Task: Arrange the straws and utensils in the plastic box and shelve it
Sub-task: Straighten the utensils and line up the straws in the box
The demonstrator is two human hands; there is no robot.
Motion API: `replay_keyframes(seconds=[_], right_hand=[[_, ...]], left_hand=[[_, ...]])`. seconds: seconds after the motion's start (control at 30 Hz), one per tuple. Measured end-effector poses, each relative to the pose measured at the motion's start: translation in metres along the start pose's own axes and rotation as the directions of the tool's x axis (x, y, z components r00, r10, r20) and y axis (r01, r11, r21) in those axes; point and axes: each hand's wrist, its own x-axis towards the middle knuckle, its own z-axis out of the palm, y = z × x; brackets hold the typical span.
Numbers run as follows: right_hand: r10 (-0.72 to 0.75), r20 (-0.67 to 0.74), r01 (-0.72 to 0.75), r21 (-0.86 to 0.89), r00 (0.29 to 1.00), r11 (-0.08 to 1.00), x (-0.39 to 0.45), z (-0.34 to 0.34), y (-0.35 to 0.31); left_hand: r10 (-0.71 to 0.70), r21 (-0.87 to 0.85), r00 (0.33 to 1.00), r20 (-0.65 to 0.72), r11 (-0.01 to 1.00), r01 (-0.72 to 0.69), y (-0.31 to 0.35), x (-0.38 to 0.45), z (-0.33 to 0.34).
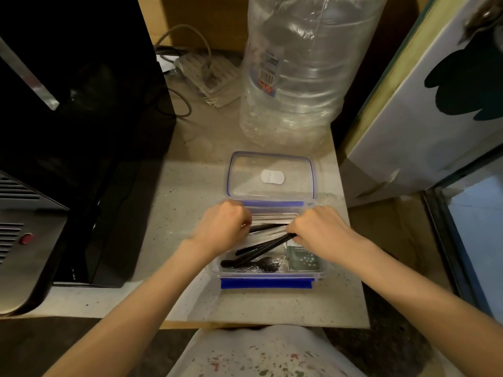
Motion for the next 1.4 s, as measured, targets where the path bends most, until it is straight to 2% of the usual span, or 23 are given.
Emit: replay_keyframes(seconds=[0.07, 0.23, 0.5, 0.63, 0.83, 1.0, 1.17, 1.3, 1.4], right_hand=[[-0.001, -0.032, 0.001, -0.012, 1.000, 1.000, 0.000, 0.004, -0.003], [0.000, -0.229, -0.003, -0.013, 0.974, 1.000, 0.003, 0.022, -0.005], [-0.021, -0.428, 0.037, 0.028, 0.904, 0.999, -0.001, 0.043, -0.006], [-0.001, -0.458, 0.034, 0.064, 0.889, 0.997, -0.005, 0.039, -0.009], [0.031, -0.460, -0.003, 0.061, 0.887, 0.998, -0.005, 0.038, -0.012], [0.009, -0.446, 0.018, 0.056, 0.895, 0.998, -0.007, 0.042, -0.010], [-0.005, -0.463, 0.018, 0.024, 0.886, 1.000, -0.008, 0.045, -0.012], [-0.017, -0.440, 0.010, -0.019, 0.898, 1.000, -0.007, 0.051, -0.016], [-0.041, -0.425, 0.016, -0.063, 0.904, 0.998, -0.005, 0.051, -0.019]], left_hand=[[0.001, 0.064, 0.999, 0.042, 0.998, -0.004, 0.002, 0.003, 0.004], [-0.002, 0.169, 0.996, 0.092, 0.986, -0.014, 0.005, 0.006, 0.007], [0.055, 0.033, 0.996, 0.067, 0.998, -0.057, 0.000, 0.005, 0.001], [0.084, -0.090, 0.990, 0.111, 0.993, -0.074, -0.005, 0.004, -0.005], [0.105, -0.185, 0.976, 0.189, 0.980, -0.070, -0.007, 0.001, -0.004], [0.125, -0.214, 0.982, 0.139, 0.972, -0.093, -0.006, 0.002, -0.006], [0.124, -0.065, 0.990, 0.067, 0.991, -0.120, -0.001, 0.008, -0.001], [0.134, 0.115, 0.979, 0.154, 0.982, -0.152, 0.003, 0.014, 0.009], [0.194, 0.231, 0.963, 0.188, 0.944, -0.235, 0.002, 0.020, 0.011]])
